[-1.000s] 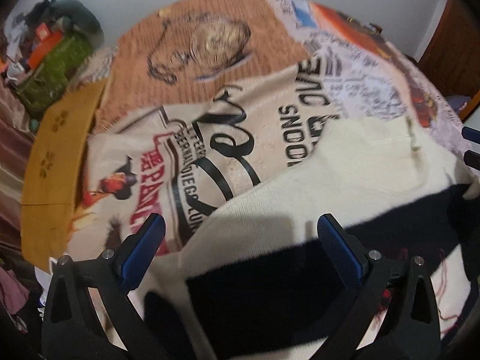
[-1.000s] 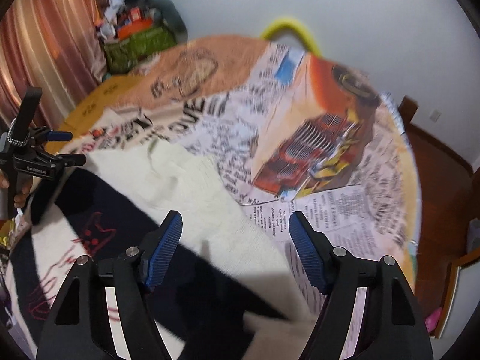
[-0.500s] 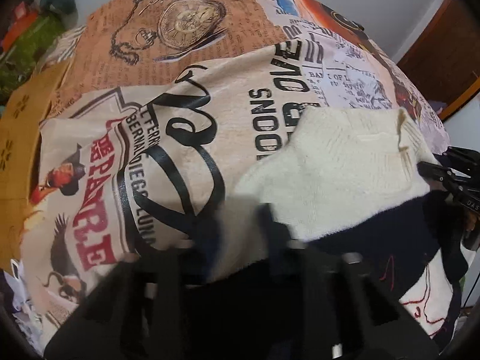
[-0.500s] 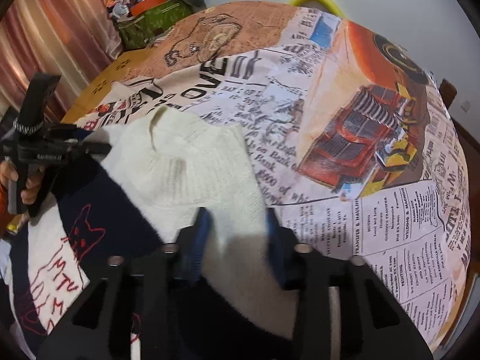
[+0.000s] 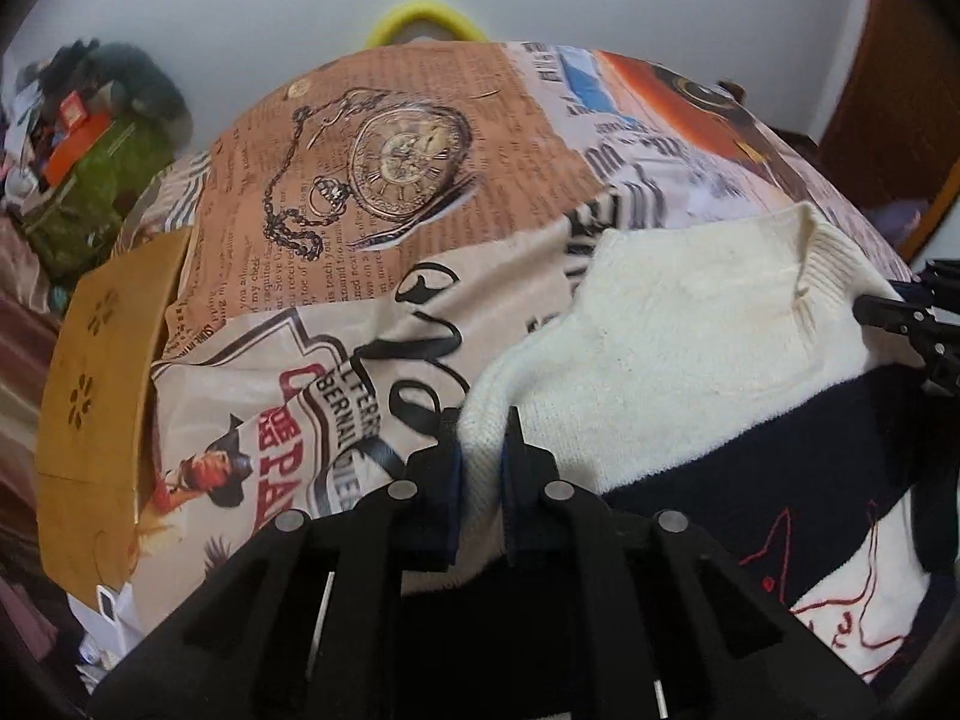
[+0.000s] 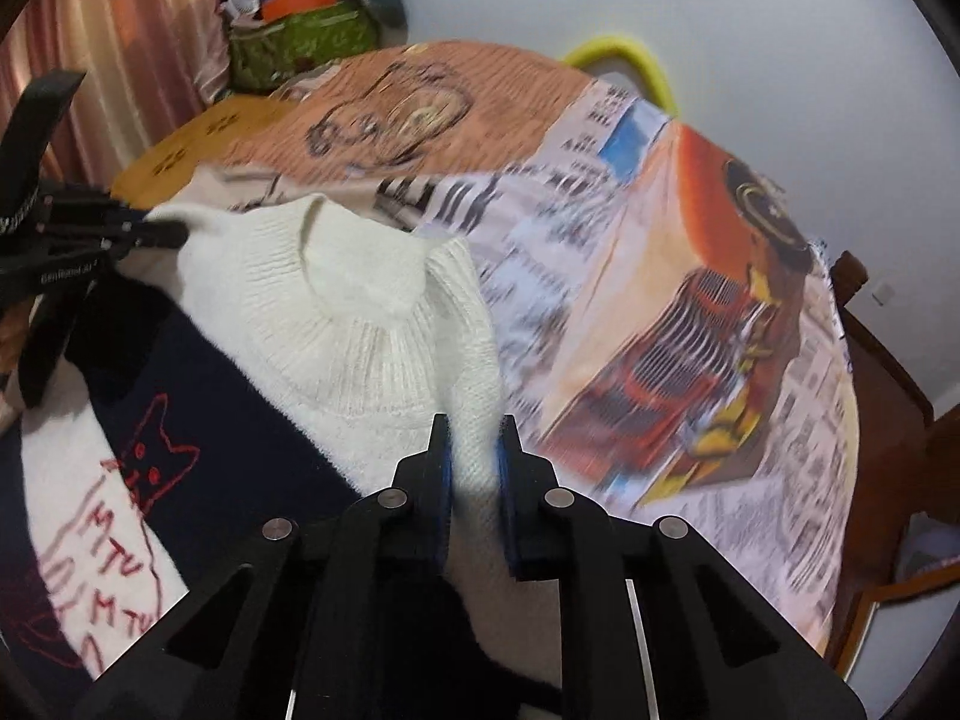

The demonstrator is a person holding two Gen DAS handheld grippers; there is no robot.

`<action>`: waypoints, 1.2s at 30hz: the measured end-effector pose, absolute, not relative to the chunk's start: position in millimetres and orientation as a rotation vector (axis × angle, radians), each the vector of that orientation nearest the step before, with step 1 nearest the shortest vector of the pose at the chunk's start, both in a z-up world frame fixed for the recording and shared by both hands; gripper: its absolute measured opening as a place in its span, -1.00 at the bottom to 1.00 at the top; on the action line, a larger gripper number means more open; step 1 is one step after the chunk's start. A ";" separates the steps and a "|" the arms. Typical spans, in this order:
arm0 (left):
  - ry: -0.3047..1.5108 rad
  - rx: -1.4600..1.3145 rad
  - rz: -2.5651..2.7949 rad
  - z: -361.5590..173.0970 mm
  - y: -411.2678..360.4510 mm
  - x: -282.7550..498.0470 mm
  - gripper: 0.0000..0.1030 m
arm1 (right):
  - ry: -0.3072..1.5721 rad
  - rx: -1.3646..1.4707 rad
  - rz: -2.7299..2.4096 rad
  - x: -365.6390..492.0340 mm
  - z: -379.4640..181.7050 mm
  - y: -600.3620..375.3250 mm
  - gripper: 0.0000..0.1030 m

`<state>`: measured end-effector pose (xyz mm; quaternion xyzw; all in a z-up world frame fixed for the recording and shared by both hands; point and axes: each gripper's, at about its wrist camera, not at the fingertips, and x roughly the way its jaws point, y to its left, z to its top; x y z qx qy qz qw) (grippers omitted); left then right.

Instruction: Fold small clothes

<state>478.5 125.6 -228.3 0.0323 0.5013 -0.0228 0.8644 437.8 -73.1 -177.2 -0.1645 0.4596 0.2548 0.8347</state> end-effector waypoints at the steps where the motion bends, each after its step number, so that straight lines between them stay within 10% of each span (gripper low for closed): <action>1: 1.058 0.051 -0.044 -230.8 126.5 480.2 -0.80 | 0.983 -0.350 0.524 442.1 -177.5 -71.7 -0.78; 12: 1.041 0.003 0.038 -211.5 143.9 453.8 -0.21 | 0.983 -0.301 0.458 426.4 -153.2 -80.7 -0.58; 17: 0.941 0.019 0.112 -169.6 168.5 403.5 0.34 | 0.928 -0.220 0.485 390.3 -121.1 -94.0 0.24; 21: 0.888 0.028 0.142 -145.1 188.6 354.5 0.69 | 0.917 -0.182 0.490 356.9 -111.7 -98.1 0.28; 36: 1.027 -0.076 0.254 -199.9 243.3 228.3 0.78 | 1.108 0.031 0.543 297.6 -180.9 -70.8 0.47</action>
